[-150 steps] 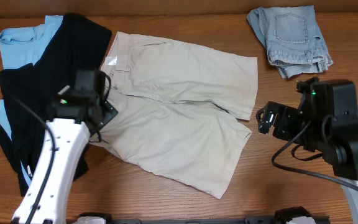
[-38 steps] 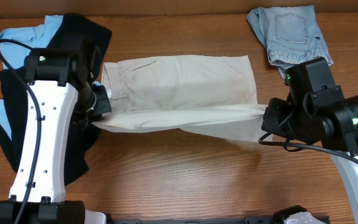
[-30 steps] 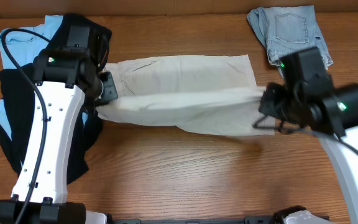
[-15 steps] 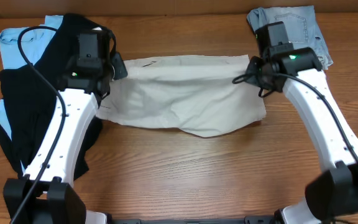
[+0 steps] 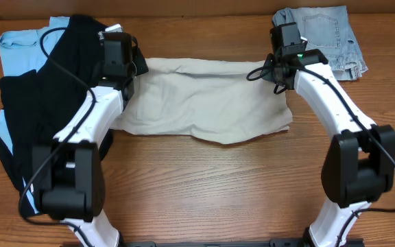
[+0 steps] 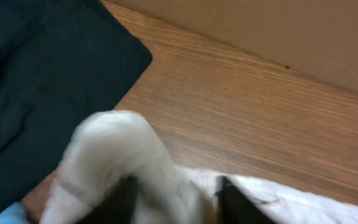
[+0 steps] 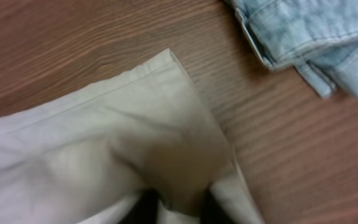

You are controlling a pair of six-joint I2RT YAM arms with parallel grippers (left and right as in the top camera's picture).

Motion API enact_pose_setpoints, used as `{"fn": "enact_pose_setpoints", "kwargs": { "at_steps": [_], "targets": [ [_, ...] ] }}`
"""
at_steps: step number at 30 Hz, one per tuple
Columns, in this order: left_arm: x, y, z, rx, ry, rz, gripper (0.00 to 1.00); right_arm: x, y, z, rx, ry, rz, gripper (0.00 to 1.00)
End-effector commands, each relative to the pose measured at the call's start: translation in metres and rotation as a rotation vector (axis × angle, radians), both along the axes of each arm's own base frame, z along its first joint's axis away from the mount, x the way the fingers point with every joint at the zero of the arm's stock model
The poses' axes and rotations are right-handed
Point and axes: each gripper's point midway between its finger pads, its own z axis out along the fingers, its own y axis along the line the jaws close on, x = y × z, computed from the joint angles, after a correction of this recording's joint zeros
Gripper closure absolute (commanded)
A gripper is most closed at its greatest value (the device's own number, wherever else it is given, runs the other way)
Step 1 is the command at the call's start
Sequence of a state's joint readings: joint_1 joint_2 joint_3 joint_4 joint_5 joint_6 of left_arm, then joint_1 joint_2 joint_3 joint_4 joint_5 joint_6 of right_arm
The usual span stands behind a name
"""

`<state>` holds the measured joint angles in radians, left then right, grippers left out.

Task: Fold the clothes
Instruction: 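Lift both grippers up and release the lengthwise-folded beige shorts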

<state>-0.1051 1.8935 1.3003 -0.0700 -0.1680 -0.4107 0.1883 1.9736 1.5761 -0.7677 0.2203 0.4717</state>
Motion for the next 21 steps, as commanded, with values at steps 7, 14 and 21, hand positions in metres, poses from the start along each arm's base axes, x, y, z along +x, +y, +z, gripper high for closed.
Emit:
{"fn": "enact_pose_setpoints", "kwargs": {
  "at_steps": [7, 14, 21],
  "targets": [
    [-0.007, 0.012, 0.021, 0.063, 0.051, 0.007, 0.00, 0.000, 0.000, -0.006, 0.032, 0.026, 0.006, 0.00],
    [-0.054, 0.007, 0.023, 0.166, 0.279, -0.178, 0.00, -0.021, 0.041, 0.009, 0.183, 0.080, 0.248, 0.00],
    [-0.056, 0.025, -0.021, 0.213, 0.378, -0.335, 0.00, -0.044, 0.045, 0.000, 0.178, 0.175, 0.325, 0.00]
  ]
}}
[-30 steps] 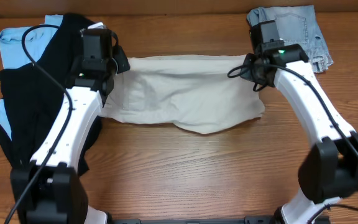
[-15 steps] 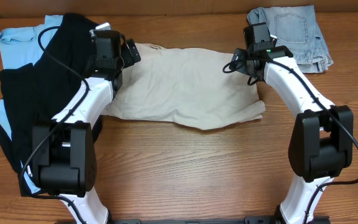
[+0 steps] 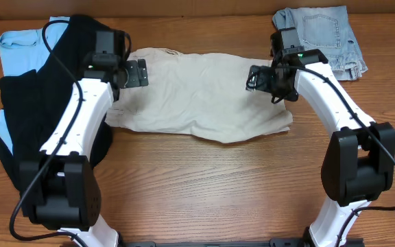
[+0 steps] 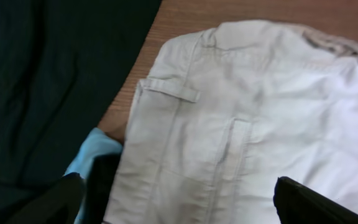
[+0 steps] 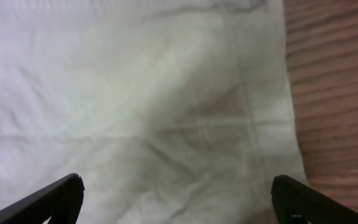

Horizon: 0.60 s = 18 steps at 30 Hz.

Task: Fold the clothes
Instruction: 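Lift both grippers up and release the lengthwise-folded beige shorts, then grasp the left end of the folded shorts with the left gripper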

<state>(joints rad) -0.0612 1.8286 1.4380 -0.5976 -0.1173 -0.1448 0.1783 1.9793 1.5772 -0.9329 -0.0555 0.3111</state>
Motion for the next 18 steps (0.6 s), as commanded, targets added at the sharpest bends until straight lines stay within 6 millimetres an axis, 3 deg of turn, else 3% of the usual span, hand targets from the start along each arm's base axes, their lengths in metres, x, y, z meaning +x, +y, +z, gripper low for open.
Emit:
{"fn": "enact_pose_setpoints", "kwargs": {
  "at_steps": [1, 6, 10, 18],
  "targets": [
    [0.008, 0.009, -0.026, 0.011, 0.042, -0.177, 0.00, -0.003, 0.011, 0.019, 0.026, -0.032, 0.091, 0.00],
    [0.027, 0.025, -0.053, -0.071, 0.008, -0.219, 0.00, -0.012, 0.012, 0.017, 0.018, 0.001, 0.108, 0.00],
    [0.038, 0.017, -0.067, -0.165, -0.037, -0.326, 0.00, -0.013, 0.013, 0.016, 0.017, 0.005, 0.111, 0.00],
    [0.044, 0.013, -0.106, -0.165, -0.008, -0.361, 0.02, -0.016, 0.013, 0.016, 0.016, 0.017, 0.111, 0.00]
  ]
}}
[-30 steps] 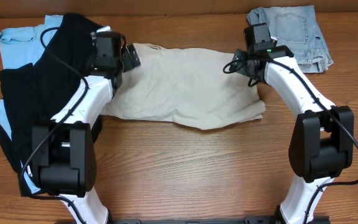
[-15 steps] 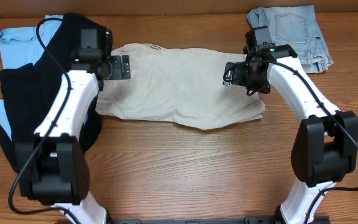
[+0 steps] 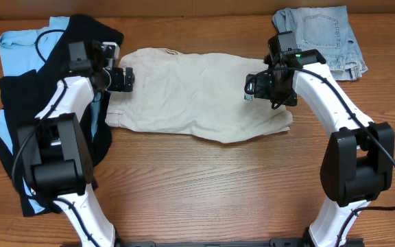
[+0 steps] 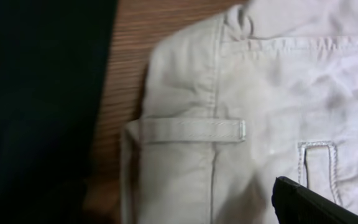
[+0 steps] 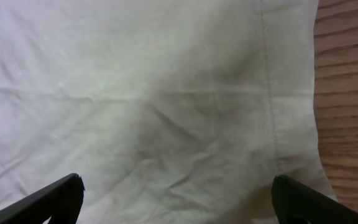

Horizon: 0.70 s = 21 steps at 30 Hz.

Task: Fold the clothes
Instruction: 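Grasp the left end of the folded shorts with the left gripper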

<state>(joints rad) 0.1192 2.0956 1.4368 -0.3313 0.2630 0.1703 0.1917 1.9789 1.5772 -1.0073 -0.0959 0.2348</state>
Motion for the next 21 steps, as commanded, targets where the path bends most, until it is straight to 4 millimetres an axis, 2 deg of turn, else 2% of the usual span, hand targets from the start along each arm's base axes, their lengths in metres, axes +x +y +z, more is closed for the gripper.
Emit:
{"fn": "enact_pose_setpoints", "kwargs": {
  "at_steps": [1, 6, 11, 13, 14, 17, 20, 21],
  "targets": [
    [-0.001, -0.013, -0.024, -0.023, 0.021, -0.071, 0.03, 0.004, 0.004, 0.019, 0.011, -0.051, 0.013, 0.00],
    [-0.002, -0.007, -0.043, -0.003, 0.054, -0.042, 0.05, 0.004, 0.004, 0.020, 0.012, -0.053, 0.013, 0.00],
    [-0.007, 0.007, -0.049, 0.039, 0.095, 0.047, 0.05, 0.004, 0.004, 0.019, 0.011, -0.050, 0.013, 0.00],
    [-0.013, 0.007, -0.053, 0.037, 0.127, 0.046, 0.11, 0.004, 0.004, 0.019, 0.011, -0.049, 0.013, 0.01],
    [-0.017, 0.006, -0.055, 0.036, 0.144, 0.045, 0.15, 0.004, 0.004, 0.019, 0.011, -0.049, 0.013, 0.01],
    [-0.027, -0.002, -0.061, 0.017, 0.191, 0.029, 0.37, 0.004, 0.004, 0.019, 0.011, -0.049, 0.013, 0.03],
    [-0.036, -0.008, -0.064, 0.020, 0.232, 0.018, 0.75, 0.004, 0.004, 0.019, 0.011, -0.049, 0.013, 0.08],
    [-0.038, -0.009, -0.065, 0.018, 0.243, 0.024, 0.79, 0.004, 0.004, 0.019, 0.011, -0.049, 0.013, 0.09]
  ]
}}
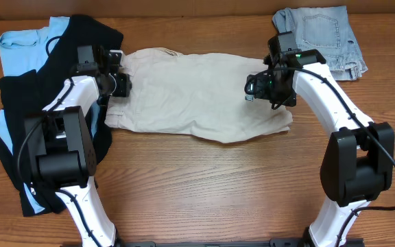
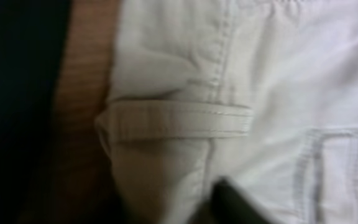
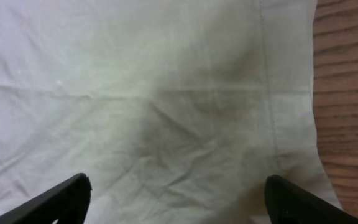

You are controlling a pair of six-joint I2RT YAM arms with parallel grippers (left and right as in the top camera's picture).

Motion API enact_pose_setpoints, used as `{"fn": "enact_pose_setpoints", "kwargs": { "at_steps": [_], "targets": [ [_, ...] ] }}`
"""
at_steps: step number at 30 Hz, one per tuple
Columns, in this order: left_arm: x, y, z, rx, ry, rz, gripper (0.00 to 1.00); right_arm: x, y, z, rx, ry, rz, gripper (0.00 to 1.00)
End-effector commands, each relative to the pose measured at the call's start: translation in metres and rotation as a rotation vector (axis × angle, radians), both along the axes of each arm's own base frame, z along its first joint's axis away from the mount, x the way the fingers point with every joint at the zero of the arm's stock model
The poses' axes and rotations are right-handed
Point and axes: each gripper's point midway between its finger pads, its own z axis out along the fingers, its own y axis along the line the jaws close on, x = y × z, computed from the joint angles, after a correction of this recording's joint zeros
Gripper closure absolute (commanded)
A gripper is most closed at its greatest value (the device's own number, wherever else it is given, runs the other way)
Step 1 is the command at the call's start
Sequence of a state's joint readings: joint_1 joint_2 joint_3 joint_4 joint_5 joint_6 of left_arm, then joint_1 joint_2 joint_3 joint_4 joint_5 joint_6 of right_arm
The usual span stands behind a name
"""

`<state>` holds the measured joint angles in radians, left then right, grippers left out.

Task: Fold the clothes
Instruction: 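Grasp the left end of the folded shorts with the left gripper, then fold the left end of the shorts rightward over the middle with left gripper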

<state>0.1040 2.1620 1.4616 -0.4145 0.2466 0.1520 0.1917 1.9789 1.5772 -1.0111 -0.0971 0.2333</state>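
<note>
The beige shorts lie spread flat across the back middle of the table. My left gripper is at their left edge. In the left wrist view it is down on the waistband just below a belt loop, its jaws drawn in around the fabric, with one dark finger showing. My right gripper hovers over the shorts' right part. In the right wrist view it is wide open with only flat cloth between its fingers.
Folded denim shorts sit at the back right corner. A black garment and a light blue one are piled at the left, right beside the left gripper. The bare wooden table fills the front.
My left gripper was open over the waistband near the belt loop. It is now lower on the fabric with its jaws closed in on the edge. The right gripper has barely moved and stays open.
At first both grippers were shut on the shorts' far corners, left and right. Then both were open and the shorts lay spread flat. After that the left gripper sat open at the waistband edge, and it now grips there, while the right one stays open over the cloth.
</note>
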Motion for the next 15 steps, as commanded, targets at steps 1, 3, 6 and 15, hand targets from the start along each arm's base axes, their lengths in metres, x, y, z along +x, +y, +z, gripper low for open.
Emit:
{"fn": "enact_pose_setpoints", "kwargs": {
  "at_steps": [1, 3, 6, 15],
  "targets": [
    [-0.025, -0.003, -0.032, 0.021, 0.125, 0.027, 0.85, 0.005, 0.004, 0.019, 0.011, -0.053, 0.011, 0.10],
    [-0.026, -0.004, -0.032, 0.005, 0.139, 0.062, 0.96, 0.005, 0.004, 0.019, 0.012, -0.053, 0.011, 0.11],
    [-0.024, -0.001, -0.028, -0.011, 0.136, 0.101, 0.96, 0.004, 0.004, 0.019, 0.012, -0.052, 0.011, 0.11],
    [0.005, 0.000, 0.083, -0.014, 0.071, 0.098, 0.96, 0.004, 0.004, 0.019, 0.013, -0.051, 0.011, 0.11]
  ]
}}
